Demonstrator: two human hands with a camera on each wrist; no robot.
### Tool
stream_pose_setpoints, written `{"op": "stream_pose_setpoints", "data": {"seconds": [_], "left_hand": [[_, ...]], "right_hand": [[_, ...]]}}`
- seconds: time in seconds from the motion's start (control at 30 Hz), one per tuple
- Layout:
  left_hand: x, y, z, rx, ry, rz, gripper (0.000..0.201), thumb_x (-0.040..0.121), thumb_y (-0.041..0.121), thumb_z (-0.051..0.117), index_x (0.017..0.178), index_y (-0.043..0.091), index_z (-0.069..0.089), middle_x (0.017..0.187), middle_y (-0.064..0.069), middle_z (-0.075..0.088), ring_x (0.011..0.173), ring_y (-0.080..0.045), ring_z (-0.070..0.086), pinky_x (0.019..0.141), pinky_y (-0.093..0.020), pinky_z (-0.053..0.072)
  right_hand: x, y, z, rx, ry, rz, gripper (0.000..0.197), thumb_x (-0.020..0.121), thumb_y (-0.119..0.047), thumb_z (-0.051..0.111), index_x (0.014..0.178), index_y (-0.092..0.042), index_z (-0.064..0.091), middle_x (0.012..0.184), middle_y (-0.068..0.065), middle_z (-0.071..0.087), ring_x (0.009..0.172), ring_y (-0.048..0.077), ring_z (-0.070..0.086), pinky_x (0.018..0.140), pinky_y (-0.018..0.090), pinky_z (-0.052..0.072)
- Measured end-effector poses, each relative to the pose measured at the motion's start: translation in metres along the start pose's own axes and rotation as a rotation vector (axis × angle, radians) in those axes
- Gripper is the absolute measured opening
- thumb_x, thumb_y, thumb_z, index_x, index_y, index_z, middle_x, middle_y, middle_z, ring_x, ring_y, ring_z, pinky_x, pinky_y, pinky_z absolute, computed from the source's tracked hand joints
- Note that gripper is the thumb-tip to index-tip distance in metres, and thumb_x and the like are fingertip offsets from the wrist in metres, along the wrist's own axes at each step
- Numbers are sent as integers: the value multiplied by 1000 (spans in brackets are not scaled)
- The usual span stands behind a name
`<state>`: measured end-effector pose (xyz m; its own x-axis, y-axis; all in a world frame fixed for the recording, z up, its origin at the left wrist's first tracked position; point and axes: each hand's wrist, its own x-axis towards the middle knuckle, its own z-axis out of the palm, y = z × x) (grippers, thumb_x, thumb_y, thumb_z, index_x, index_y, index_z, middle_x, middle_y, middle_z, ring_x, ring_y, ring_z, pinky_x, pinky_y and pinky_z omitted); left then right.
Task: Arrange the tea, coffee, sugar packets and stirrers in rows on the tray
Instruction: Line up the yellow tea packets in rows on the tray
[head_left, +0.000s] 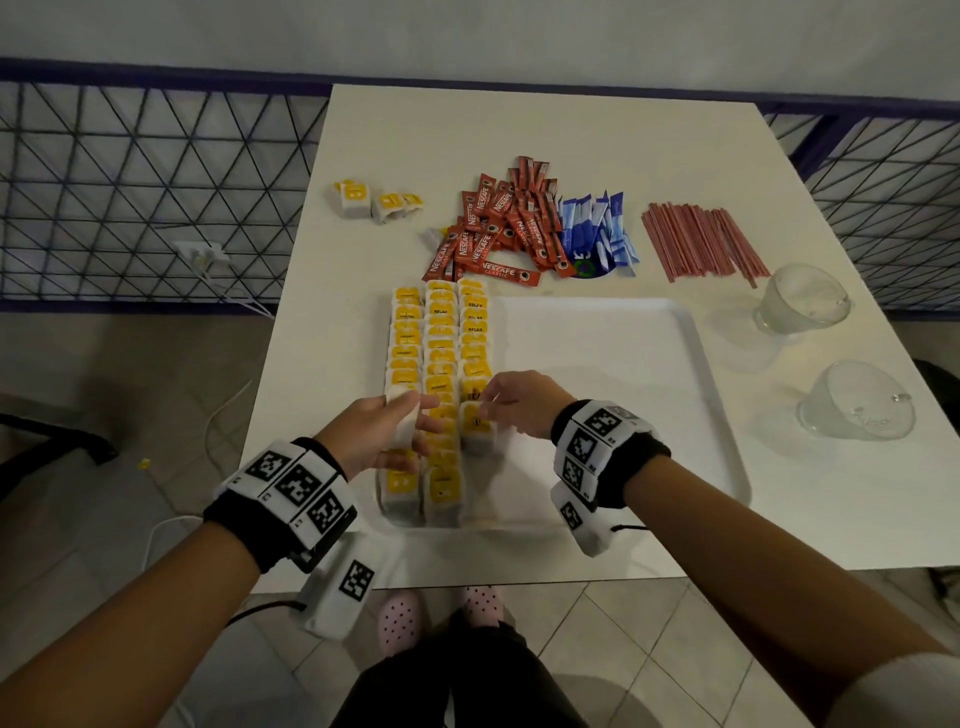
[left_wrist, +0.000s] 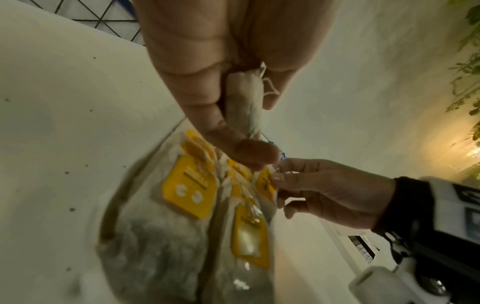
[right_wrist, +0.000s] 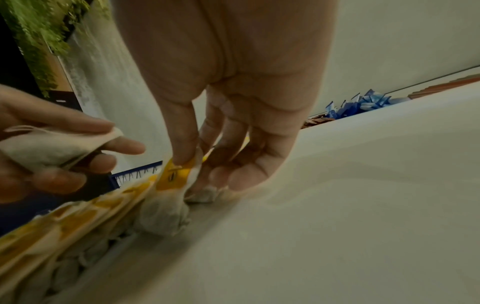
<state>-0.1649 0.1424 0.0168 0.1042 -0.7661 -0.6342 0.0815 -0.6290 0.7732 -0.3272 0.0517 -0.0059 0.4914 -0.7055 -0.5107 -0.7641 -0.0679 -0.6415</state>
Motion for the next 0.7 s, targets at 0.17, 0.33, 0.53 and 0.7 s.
{"op": "stream_pose_setpoints", "data": {"seconds": [0.17,0.33,0.53,0.7], "left_hand": [[-3,-3,-8,96,-3,9,31,98,35,37,110,20,61,94,1,62,79,-12,59,55,-16,53],[-6,-4,-15,113,-32,30,30,97,36,39,113,23,60,86,-3,59,68,-15,58,60,-17,54],[-4,-3,-15,-17,-44,67,19,95,18,46,102,15,63,80,-10,59,63,-15,59,55,-16,54],[1,-5,-18,4,-37,72,22,96,18,45,105,13,64,80,-6,59,61,-13,58,54,-16,52]], "right_hand": [[7,-3,-2,-29,87,30,26,88,-26,62,106,-8,64,87,1,52,86,16,47,56,12,33],[11,-6,-1,-26,128,60,27,87,-26,62,107,-8,63,87,1,54,86,16,48,58,21,37],[10,-6,3,-66,132,70,27,88,-29,61,106,-9,62,92,1,53,87,15,48,70,24,36],[9,-2,5,-2,184,18,22,85,-22,65,100,-7,65,89,0,55,86,14,49,61,19,37]]}}
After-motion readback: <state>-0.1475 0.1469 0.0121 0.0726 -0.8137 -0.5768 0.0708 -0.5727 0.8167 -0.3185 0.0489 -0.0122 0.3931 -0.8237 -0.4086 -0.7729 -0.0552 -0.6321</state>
